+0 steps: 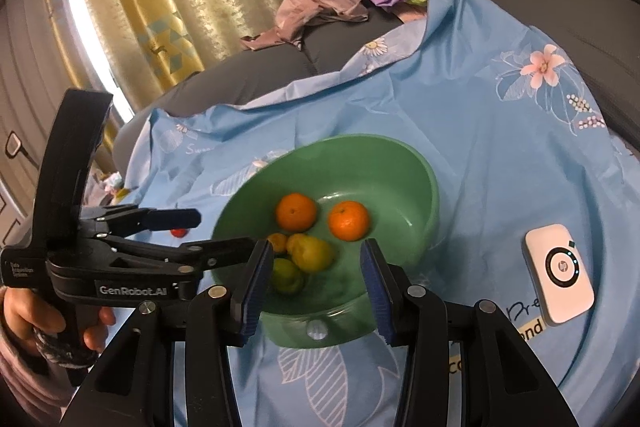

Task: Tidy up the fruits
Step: 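Open both tools over the green bowl to drop the green and yellow fruits, then withdraw both tools from the bowl toward the red cherry tomatoes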

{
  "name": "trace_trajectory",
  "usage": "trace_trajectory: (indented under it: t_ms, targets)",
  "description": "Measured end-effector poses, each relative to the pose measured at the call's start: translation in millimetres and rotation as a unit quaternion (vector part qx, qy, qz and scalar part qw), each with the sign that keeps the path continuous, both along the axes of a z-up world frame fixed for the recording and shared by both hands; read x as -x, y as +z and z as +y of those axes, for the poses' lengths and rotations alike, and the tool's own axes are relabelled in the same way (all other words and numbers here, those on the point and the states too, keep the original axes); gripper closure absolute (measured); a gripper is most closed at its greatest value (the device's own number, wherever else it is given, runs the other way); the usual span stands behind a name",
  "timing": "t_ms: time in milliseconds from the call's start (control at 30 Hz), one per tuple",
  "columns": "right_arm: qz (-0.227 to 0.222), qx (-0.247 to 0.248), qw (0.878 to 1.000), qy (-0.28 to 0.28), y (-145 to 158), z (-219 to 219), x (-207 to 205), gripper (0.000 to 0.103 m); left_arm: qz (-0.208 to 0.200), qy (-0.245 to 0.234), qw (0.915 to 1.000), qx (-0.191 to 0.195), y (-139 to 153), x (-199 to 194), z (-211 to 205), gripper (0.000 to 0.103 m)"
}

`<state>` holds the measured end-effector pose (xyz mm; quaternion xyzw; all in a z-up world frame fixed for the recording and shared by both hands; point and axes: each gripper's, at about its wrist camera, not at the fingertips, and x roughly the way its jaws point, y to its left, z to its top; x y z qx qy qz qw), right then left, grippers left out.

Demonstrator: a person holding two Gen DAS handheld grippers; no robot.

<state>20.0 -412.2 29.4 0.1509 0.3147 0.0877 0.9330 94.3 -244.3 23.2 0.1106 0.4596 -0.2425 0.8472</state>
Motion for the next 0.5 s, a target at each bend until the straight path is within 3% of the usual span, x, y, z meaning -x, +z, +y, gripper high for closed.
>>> trace_trajectory:
  t_ms: [500]
  targets:
    - [-0.028,0.005,0.998,0.061,23.9,46.5,19.4,0.057,-0.014,0.102,0.9946,0.007,5.9,58.2,109.3,0.013]
